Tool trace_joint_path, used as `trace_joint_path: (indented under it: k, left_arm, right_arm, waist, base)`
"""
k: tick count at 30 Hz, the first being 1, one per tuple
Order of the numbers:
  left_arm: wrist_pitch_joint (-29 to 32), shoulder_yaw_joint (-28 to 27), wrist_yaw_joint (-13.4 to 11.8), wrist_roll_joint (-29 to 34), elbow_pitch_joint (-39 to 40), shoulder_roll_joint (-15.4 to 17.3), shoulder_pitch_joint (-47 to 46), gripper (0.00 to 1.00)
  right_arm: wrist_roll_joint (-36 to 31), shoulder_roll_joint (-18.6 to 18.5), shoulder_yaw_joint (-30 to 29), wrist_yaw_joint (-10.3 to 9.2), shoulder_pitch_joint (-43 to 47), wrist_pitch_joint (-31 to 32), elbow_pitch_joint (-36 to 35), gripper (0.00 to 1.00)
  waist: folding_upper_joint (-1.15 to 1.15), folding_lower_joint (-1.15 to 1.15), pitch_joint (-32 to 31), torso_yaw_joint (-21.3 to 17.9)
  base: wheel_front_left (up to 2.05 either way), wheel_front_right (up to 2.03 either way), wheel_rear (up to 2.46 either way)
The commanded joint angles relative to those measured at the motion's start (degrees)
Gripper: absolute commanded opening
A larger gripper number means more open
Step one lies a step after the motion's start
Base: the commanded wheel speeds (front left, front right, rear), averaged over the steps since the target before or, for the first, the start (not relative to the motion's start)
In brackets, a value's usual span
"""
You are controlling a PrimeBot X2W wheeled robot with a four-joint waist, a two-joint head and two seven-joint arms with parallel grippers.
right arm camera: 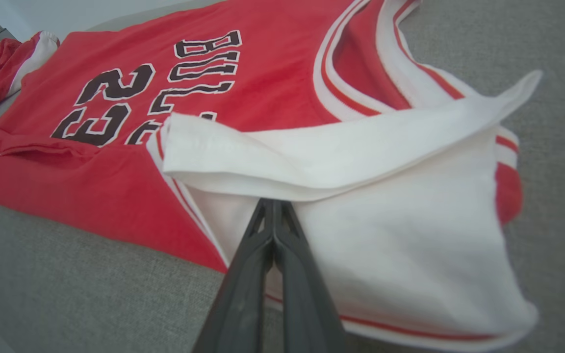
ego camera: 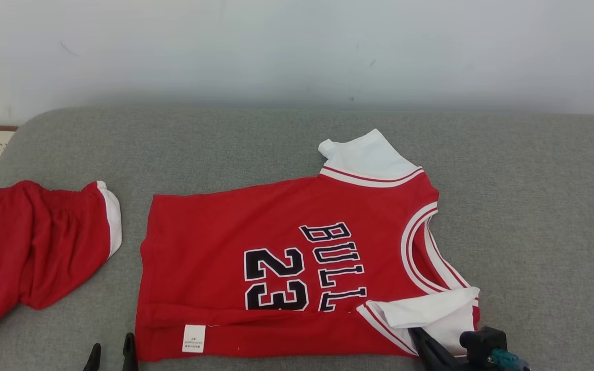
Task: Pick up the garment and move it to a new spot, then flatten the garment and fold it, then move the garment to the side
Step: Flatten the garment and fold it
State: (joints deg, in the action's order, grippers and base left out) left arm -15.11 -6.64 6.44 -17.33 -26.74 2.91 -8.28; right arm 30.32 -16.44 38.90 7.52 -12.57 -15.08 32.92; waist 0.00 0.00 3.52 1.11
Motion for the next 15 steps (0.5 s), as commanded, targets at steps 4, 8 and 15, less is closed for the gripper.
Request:
trace_joint_path:
  k: [4, 8, 15]
  left_arm:
    - [-0.1, 0.2, -0.1, -0.1, 0.1, 0.0, -0.1, 1.0]
    - [-0.1, 0.6, -0.2, -0.6, 0.0, 0.0, -0.3, 1.0]
    - [-0.1, 1.4, -0.3, -1.2, 0.2, 0.0, -1.0, 1.0]
  right_arm:
    - [1.0, 0.7, -0.1, -0.07, -2.8, -0.1, 0.7, 0.0]
    - [1.5, 0.5, 0.0, -0.07, -4.4, -0.1, 1.5, 0.0]
    - [1.9, 1.1, 0.7, -0.07, -8.8, -0.1, 4.0, 0.0]
  waist:
    - [0.0, 0.0, 0.6, 0.9]
    - [0.0, 0.0, 0.8, 1.3]
    - [0.0, 0.0, 1.6, 1.6]
  base:
    - [0.0, 0.0, 0.0]
    - [0.0, 0.0, 0.0]
    - [0.0, 0.0, 0.0]
